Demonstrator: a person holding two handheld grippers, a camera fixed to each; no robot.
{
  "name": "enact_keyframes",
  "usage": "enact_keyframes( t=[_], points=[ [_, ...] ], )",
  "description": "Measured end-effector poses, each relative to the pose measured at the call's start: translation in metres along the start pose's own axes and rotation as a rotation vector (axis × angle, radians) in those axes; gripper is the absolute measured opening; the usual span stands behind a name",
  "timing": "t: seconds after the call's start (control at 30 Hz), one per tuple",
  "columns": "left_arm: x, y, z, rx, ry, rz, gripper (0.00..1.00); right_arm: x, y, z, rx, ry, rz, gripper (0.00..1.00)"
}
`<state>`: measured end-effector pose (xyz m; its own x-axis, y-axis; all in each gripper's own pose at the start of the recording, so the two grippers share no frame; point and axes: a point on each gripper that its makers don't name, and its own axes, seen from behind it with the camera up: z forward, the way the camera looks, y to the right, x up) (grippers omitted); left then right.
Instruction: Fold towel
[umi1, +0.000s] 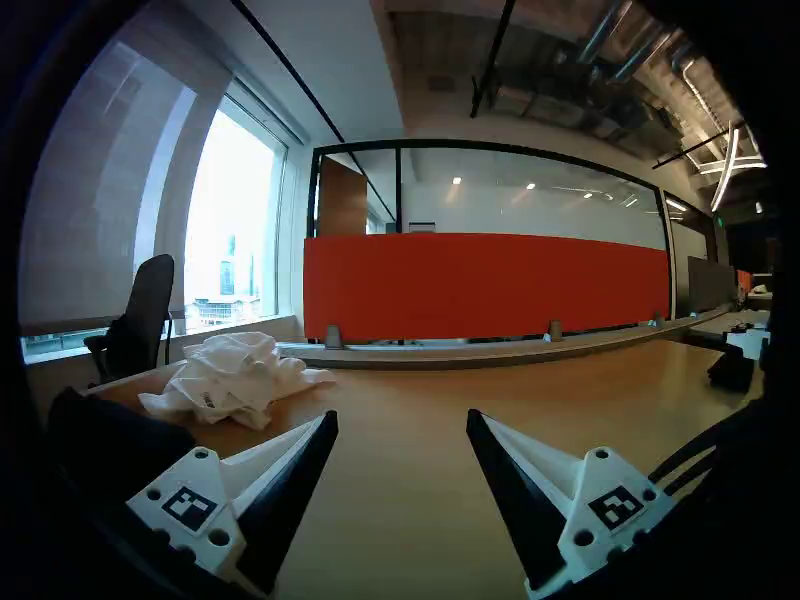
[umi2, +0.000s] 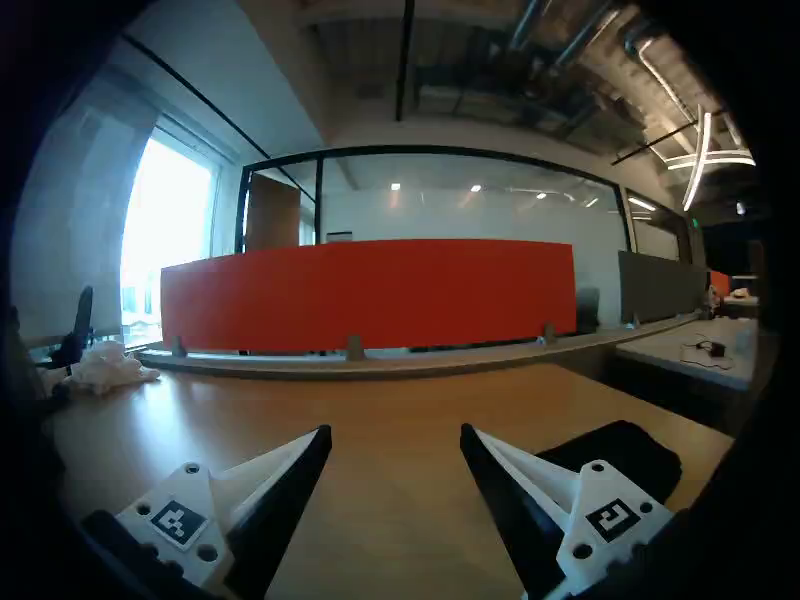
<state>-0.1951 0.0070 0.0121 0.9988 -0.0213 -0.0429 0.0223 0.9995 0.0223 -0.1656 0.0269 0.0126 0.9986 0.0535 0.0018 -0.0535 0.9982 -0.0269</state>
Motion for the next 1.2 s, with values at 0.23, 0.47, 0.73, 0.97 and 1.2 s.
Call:
enact_keyframes(
  t=[0.23, 0.47, 0.73, 0.97, 1.2],
  points=[
    [0.0, 0.0, 0.0, 0.0, 0.0, 0.0, 0.96, 0.003, -0.003, 0.0, 0.007, 0.008, -0.012, 0.99],
    [0.0, 0.0, 0.0, 0.0, 0.0, 0.0, 0.96, 0.002, -0.009, 0.0, 0.017, 0.017, -0.039, 0.99],
    [0.0, 0.0, 0.0, 0.0, 0.0, 0.0, 0.96, 0.004, -0.012, -0.003, 0.021, 0.023, -0.039, 0.99],
    [0.0, 0.0, 0.0, 0.0, 0.0, 0.0, 0.96, 0.004, -0.014, -0.006, 0.026, 0.023, -0.039, 0.99],
    [0.0, 0.0, 0.0, 0.0, 0.0, 0.0, 0.96, 0.003, -0.015, -0.006, 0.025, 0.024, -0.039, 0.99]
  ],
)
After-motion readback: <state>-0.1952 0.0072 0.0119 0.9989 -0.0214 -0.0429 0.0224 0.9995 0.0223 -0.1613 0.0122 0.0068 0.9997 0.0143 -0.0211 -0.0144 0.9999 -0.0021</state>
